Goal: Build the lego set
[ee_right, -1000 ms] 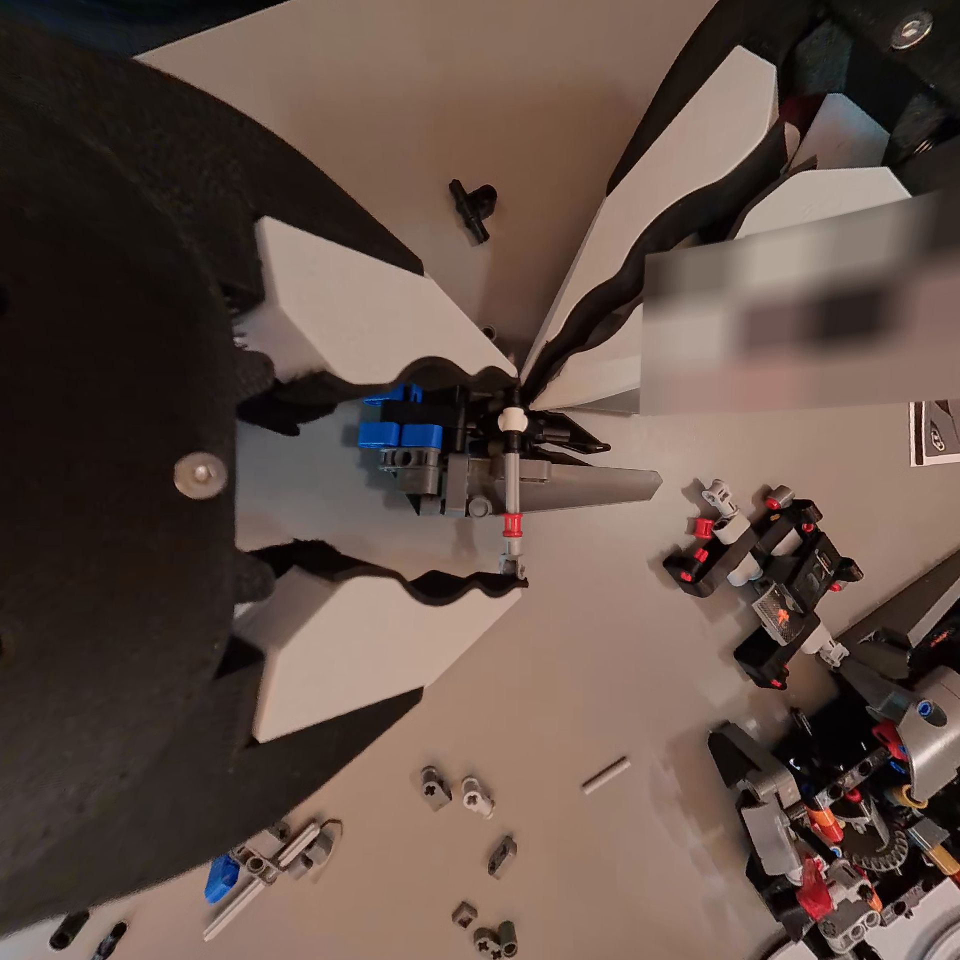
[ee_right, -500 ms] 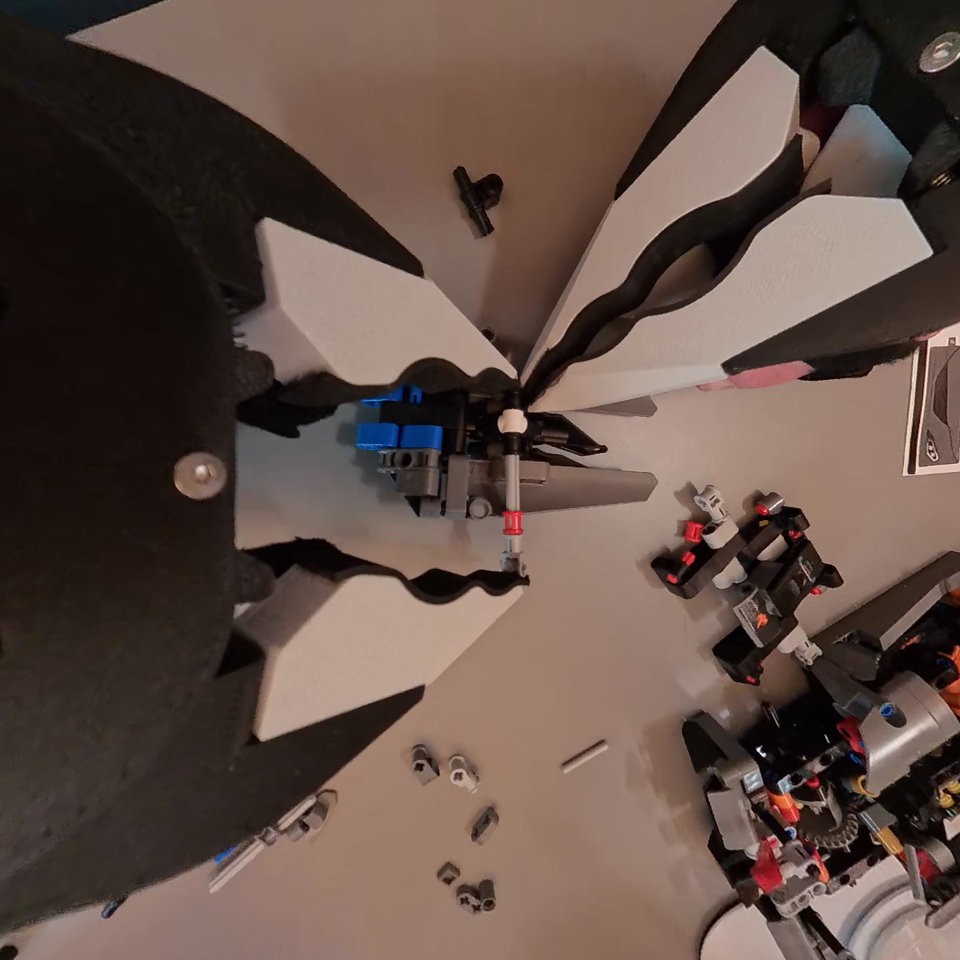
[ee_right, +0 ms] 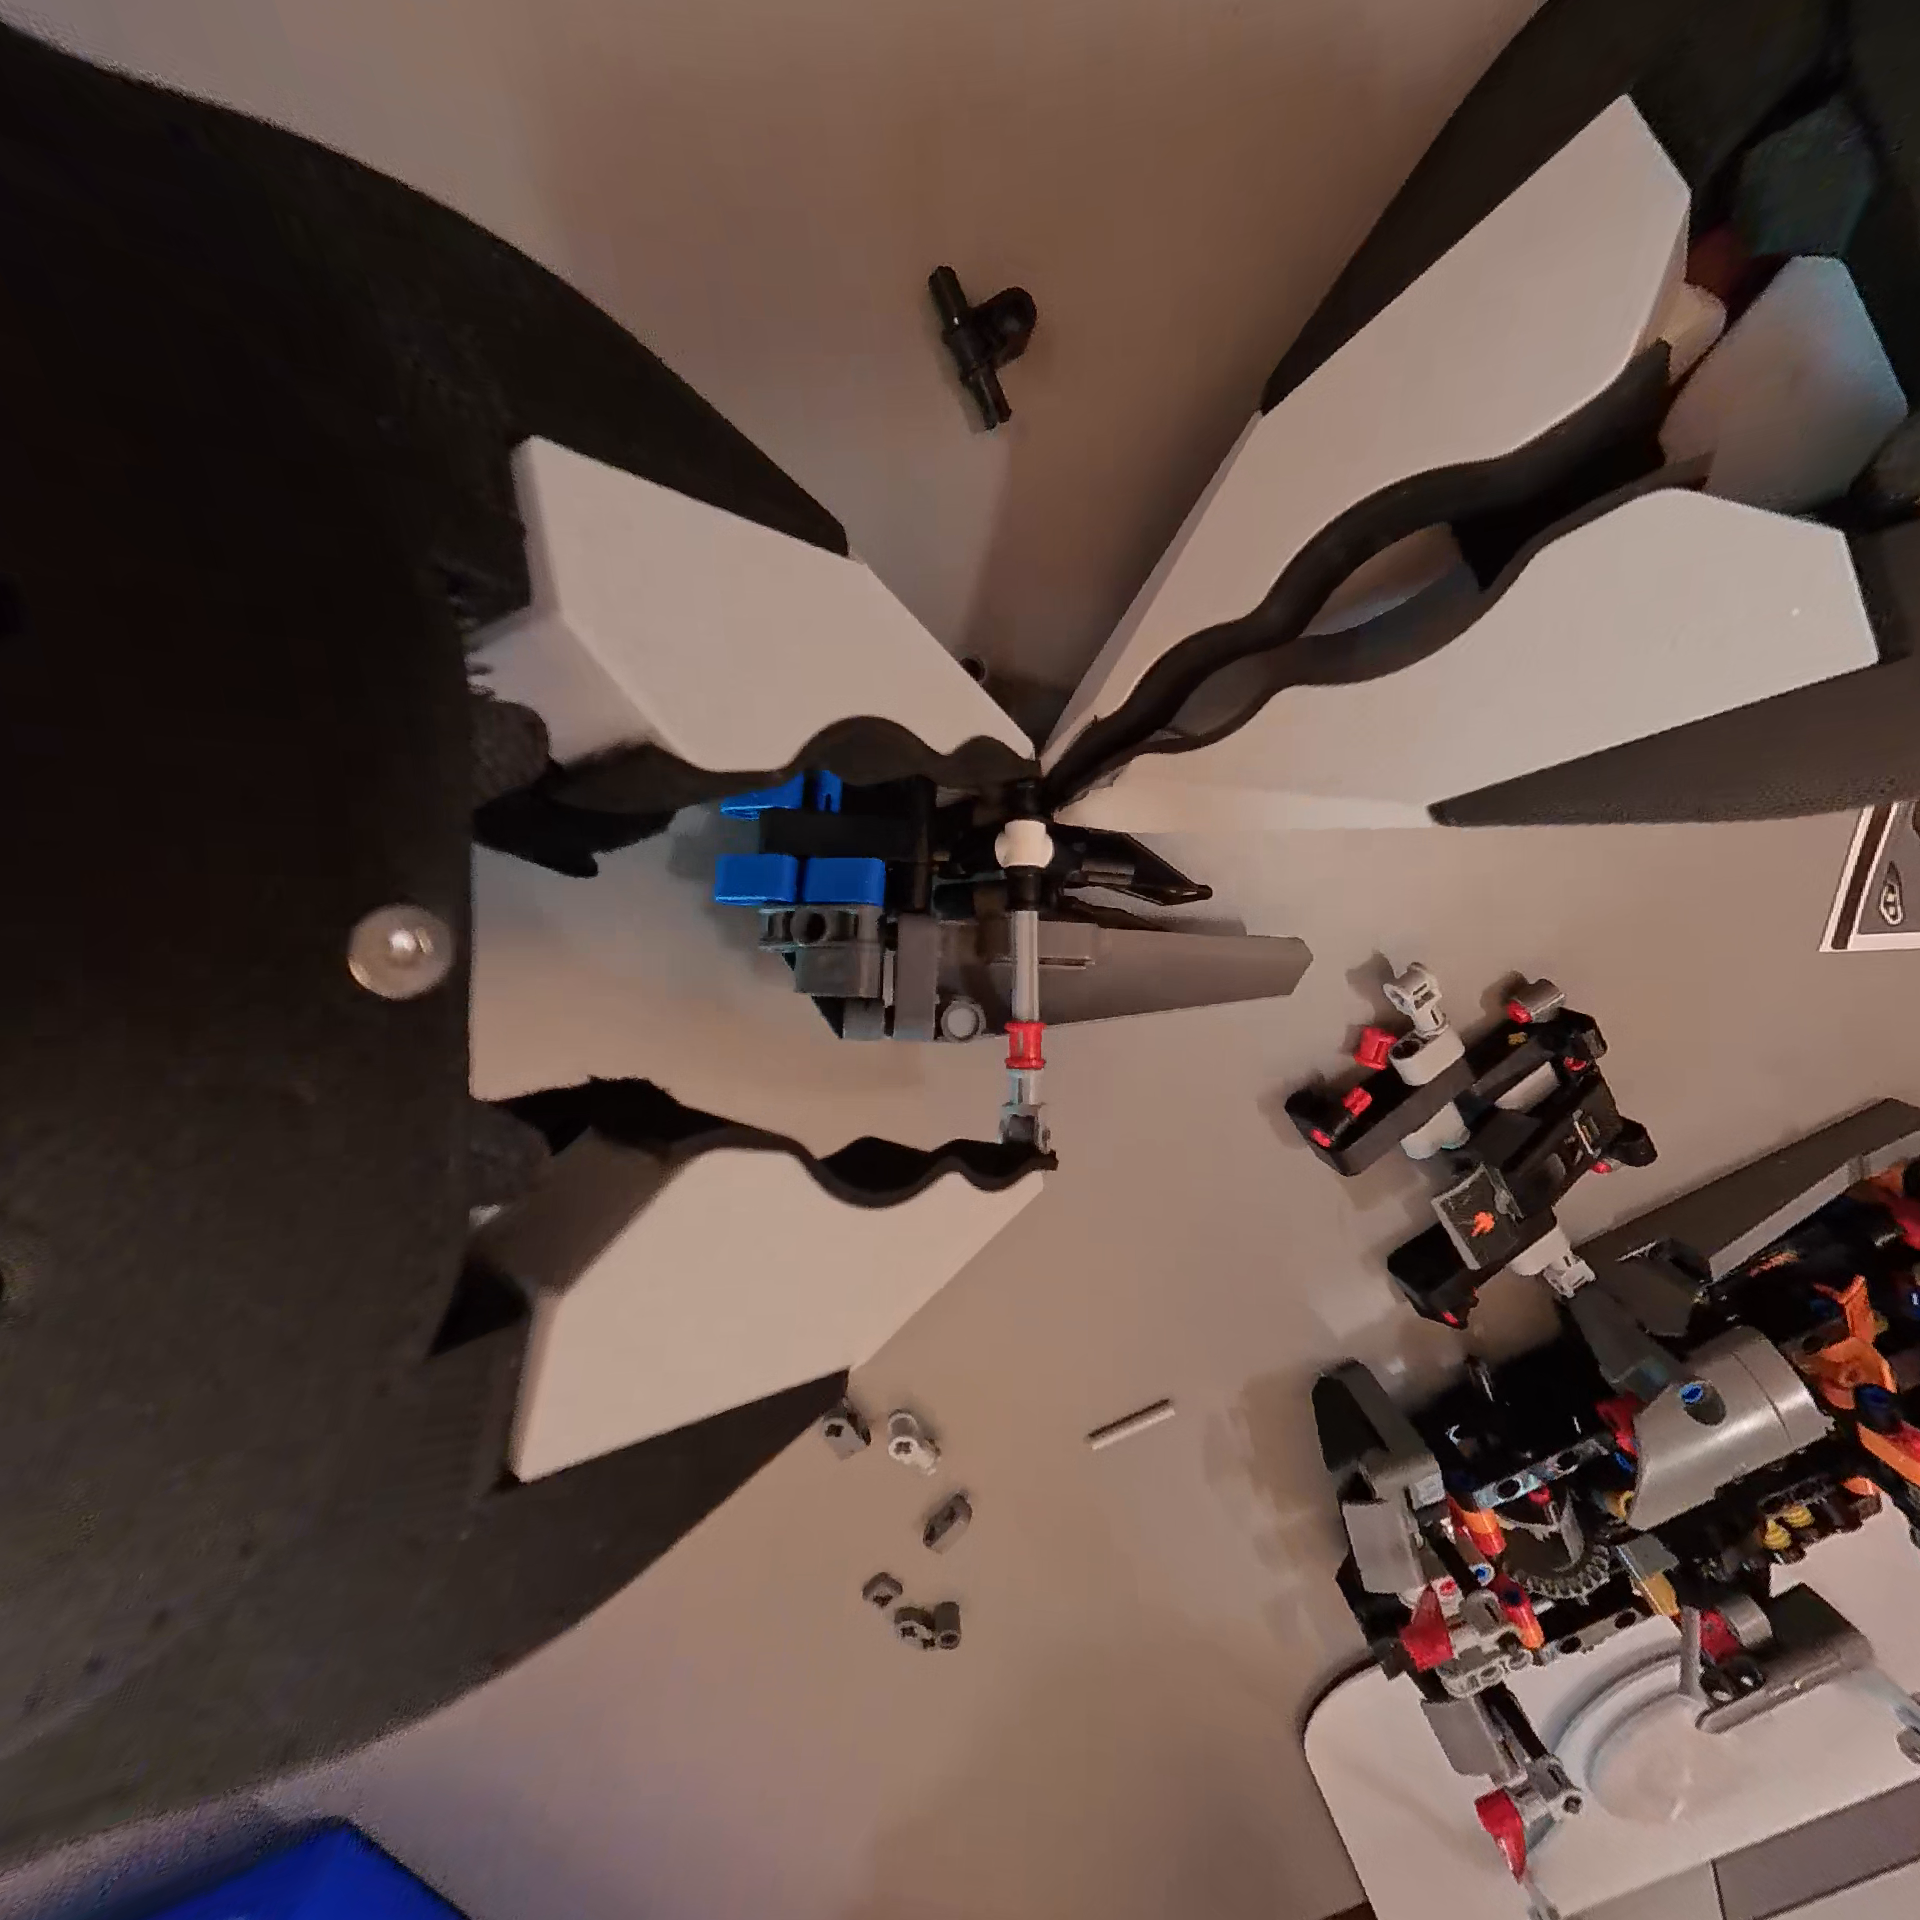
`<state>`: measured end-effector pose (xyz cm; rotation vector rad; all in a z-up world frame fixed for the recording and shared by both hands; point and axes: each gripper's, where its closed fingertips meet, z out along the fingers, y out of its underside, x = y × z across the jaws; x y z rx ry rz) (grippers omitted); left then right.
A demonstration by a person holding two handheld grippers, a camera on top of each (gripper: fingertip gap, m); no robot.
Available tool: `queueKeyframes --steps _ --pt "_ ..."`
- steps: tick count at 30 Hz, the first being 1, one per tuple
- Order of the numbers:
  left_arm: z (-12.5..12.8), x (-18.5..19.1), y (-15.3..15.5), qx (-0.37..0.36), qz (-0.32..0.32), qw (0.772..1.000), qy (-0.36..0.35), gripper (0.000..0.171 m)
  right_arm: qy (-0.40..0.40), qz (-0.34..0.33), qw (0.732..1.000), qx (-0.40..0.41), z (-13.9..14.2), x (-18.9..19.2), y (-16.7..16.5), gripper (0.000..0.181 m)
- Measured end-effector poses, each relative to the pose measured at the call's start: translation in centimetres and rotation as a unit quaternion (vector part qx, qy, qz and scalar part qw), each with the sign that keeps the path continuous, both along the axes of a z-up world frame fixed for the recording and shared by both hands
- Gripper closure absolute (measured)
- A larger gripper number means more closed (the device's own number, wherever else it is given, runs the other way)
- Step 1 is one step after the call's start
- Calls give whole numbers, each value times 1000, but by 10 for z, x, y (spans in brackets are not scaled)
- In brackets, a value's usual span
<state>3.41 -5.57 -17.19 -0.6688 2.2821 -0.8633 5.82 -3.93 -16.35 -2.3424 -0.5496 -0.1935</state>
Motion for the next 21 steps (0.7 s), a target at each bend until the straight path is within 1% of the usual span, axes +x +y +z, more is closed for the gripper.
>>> queueKeyframes --steps 10,16,21 --pt "0 0 0 -3 6 1000 6 171 -23 -1 1000 -4 0 0 0 115" --pt "0 0 0 -5 6 1000 7 171 -21 9 1000 -1 0 0 0 115" --pt "0 1 1 -4 10 1000 9 171 -28 16 999 0 0 -3 0 119"
